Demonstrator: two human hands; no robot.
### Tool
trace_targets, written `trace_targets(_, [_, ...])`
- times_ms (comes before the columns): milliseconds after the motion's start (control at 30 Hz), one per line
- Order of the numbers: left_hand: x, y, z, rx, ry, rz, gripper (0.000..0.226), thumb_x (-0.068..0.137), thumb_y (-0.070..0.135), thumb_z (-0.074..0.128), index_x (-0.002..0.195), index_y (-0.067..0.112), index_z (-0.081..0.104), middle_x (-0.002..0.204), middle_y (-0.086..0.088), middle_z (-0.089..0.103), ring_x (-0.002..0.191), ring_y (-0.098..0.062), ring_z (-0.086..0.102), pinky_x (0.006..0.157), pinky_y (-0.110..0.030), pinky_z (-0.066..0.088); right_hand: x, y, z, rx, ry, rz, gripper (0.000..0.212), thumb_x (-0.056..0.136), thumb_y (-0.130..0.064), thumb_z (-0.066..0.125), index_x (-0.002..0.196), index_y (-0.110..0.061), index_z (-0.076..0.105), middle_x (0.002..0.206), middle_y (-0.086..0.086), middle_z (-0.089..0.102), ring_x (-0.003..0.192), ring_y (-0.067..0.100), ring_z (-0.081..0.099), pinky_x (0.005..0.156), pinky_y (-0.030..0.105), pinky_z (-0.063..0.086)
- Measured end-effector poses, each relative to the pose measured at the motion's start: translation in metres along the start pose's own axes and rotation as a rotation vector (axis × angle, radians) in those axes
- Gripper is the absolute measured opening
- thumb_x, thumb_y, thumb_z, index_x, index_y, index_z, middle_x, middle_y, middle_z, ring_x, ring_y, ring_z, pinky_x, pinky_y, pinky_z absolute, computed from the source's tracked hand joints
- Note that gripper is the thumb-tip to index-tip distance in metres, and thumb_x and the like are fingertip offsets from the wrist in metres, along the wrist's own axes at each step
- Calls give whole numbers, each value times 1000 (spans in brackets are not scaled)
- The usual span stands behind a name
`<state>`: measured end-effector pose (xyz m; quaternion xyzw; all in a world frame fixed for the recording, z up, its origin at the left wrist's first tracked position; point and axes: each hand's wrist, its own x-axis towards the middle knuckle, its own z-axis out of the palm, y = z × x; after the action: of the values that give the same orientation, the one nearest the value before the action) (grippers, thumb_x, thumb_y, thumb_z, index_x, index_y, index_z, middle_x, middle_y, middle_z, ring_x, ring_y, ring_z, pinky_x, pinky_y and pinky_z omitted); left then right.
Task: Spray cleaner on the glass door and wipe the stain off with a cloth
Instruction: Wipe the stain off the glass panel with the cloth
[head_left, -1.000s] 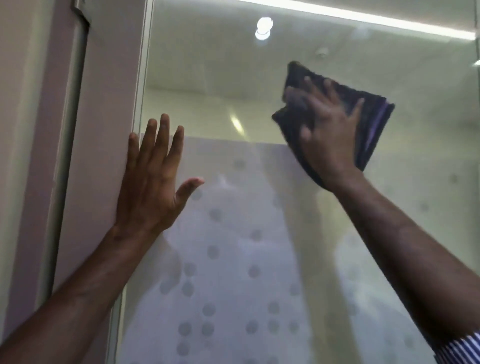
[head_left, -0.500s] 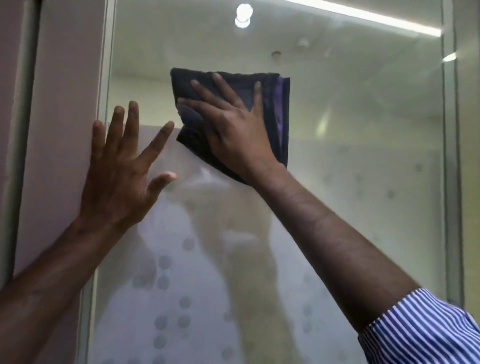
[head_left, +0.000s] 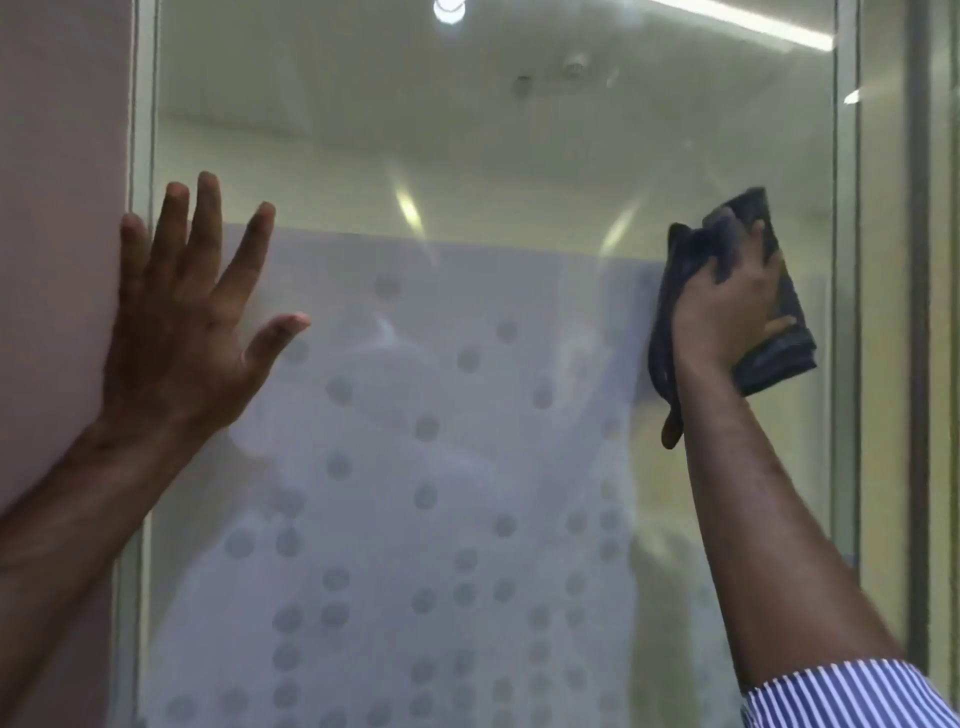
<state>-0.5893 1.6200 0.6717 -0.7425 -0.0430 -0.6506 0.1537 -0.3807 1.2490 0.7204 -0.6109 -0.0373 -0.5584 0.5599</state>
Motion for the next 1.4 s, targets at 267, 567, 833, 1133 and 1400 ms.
trace_targets(267, [0,2,-1,31,-34,-4,90,95,79,12,165,22,10,173,-17,-1,160,-37,0,128,-60,1,-47,-61,22,-12,-103,-188,63,97,-27,53,158,-28,40,170,5,29,157,29,26,119,74,-3])
trace_targets(567, [-36,5,-2,-85,-23,38,95,98,75,9,164,6,9,173,-17,6,161,-33,4,130,-54,1,-201,-75,29,-70,-481,-1114,52,100,-37,45,151,-37,51,168,-3,35,160,27,18,117,79,2])
trace_targets(833, [-99,11,3,-59,-50,36,95,99,72,12,162,1,9,173,-17,5,161,-33,5,128,-61,9,-91,-10,2,-149,-255,-618,79,76,-25,49,152,-46,42,168,-9,34,159,20,23,121,74,5])
trace_targets(1133, [-107,13,8,-59,-33,18,96,98,73,17,163,3,4,173,-17,3,161,-33,2,130,-57,3,-38,77,-28,-62,30,152,61,103,-26,52,161,-28,34,170,10,27,155,30,32,126,64,-1])
trace_targets(1400, [-109,11,11,-38,-31,25,99,96,76,14,163,3,4,173,-15,0,161,-34,2,130,-56,3,-244,21,-6,-136,-274,-641,74,79,-33,52,153,-37,46,166,-1,37,158,34,25,119,76,5])
